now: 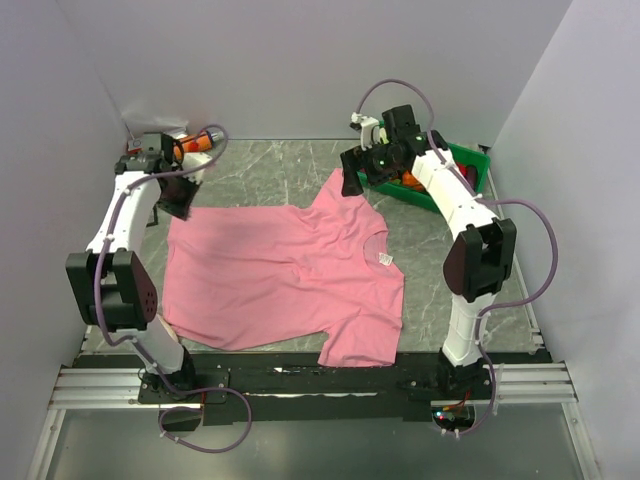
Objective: Remove the brooch from the garment
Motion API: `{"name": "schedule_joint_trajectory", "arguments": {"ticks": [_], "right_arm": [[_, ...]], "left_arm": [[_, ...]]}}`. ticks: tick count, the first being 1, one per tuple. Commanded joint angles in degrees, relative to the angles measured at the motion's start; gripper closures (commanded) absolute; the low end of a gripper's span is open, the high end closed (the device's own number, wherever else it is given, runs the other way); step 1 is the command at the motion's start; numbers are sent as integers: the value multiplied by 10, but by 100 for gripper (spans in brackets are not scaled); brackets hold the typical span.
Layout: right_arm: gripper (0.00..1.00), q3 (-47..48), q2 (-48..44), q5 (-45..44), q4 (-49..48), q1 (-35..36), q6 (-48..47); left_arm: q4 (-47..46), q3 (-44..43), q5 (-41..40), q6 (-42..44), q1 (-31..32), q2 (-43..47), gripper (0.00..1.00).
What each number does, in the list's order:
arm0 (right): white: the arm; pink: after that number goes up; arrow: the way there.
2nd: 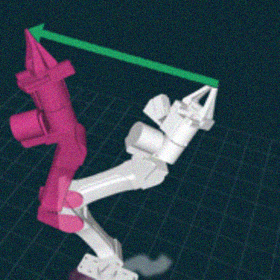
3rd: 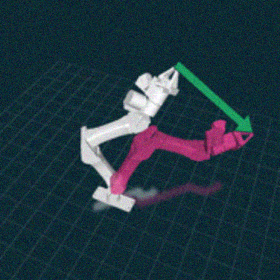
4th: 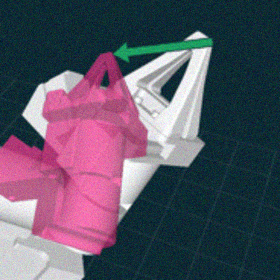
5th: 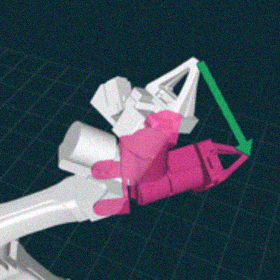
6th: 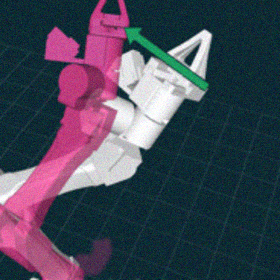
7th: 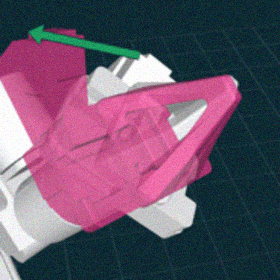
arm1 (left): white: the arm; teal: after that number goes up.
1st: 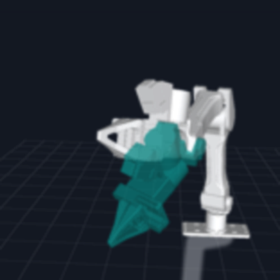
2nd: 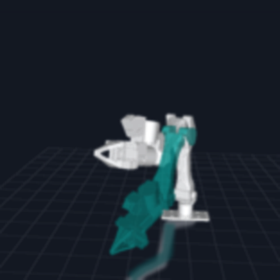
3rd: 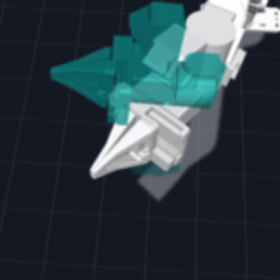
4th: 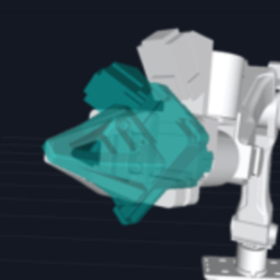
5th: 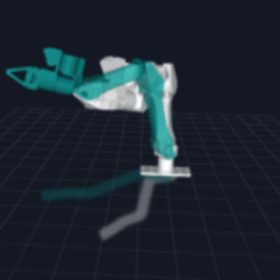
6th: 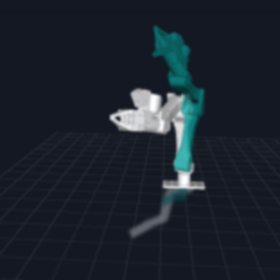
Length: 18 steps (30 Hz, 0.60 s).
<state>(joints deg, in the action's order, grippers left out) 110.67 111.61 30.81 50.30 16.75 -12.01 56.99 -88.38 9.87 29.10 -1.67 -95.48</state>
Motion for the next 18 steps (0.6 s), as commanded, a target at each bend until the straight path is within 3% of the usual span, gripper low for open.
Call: {"name": "schedule_joint_trajectory", "arguments": {"ticks": [1, 3, 7, 18], "right_arm": [[0, 6, -17, -168, -42, 32, 15], [0, -4, -23, -221, -45, 46, 22], [0, -9, -21, -194, -20, 47, 29], [0, -53, -33, -107, 52, 48, -5]], "left_arm": [[6, -55, -203, -49, -24, -32, 99], [-19, -55, -256, -53, -29, -42, 99], [-83, -17, -387, -33, -36, -44, 99], [-251, 8, -480, 24, -51, -122, 99]]}}
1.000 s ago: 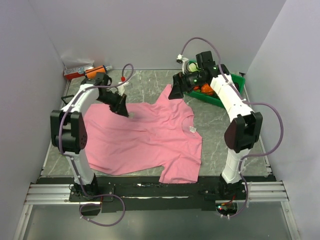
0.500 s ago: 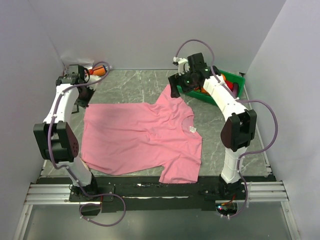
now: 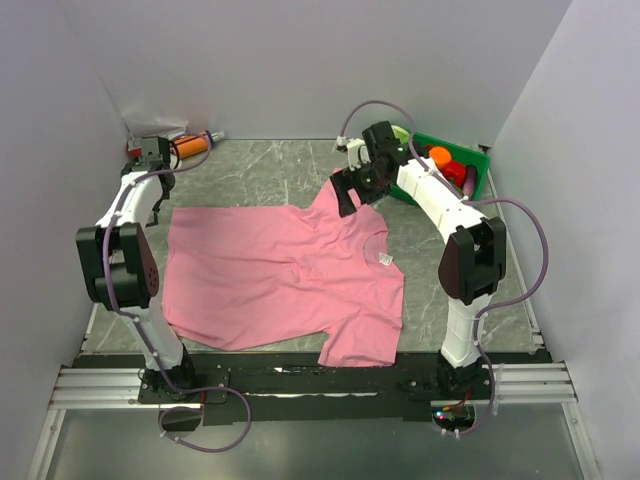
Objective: Remove the brooch from the garment
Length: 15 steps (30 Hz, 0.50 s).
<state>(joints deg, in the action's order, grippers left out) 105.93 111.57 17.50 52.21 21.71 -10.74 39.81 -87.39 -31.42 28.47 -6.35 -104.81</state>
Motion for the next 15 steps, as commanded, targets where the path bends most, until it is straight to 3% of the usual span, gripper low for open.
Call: {"name": "schedule_joint_trajectory", "arguments": {"ticks": [1, 6, 15], "right_arm": [[0, -7, -33, 29, 39, -3, -22], [0, -24, -27, 9, 36, -3, -34], [0, -52, -31, -3, 35, -4, -48]], "left_arm": [[-81, -12, -67, 33, -5, -43, 99], [-60, -53, -62, 25, -8, -92, 99], [-120, -55, -73, 57, -9, -136, 99]]}}
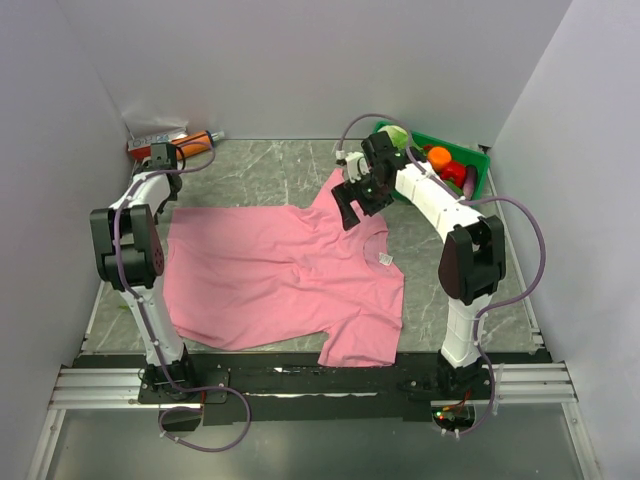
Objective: Remove the brooch from the garment
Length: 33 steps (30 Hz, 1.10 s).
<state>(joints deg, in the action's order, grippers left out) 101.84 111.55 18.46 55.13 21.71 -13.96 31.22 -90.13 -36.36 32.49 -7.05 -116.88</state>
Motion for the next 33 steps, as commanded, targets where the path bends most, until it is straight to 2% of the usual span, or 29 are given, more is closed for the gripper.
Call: {"name": "schedule_joint_trajectory", "arguments": {"ticks": [1, 24, 33], "right_arm": [[0, -14, -32, -16, 6, -4, -17], [0, -44, -48, -47, -10, -4, -27], [0, -40, -43, -51, -11, -3, -28]], "left_arm": [[-33, -30, -22, 17, -2, -26, 99], [-17, -128, -13, 33, -2, -134, 99], [-28, -122, -13, 39, -2, -137, 99]]}}
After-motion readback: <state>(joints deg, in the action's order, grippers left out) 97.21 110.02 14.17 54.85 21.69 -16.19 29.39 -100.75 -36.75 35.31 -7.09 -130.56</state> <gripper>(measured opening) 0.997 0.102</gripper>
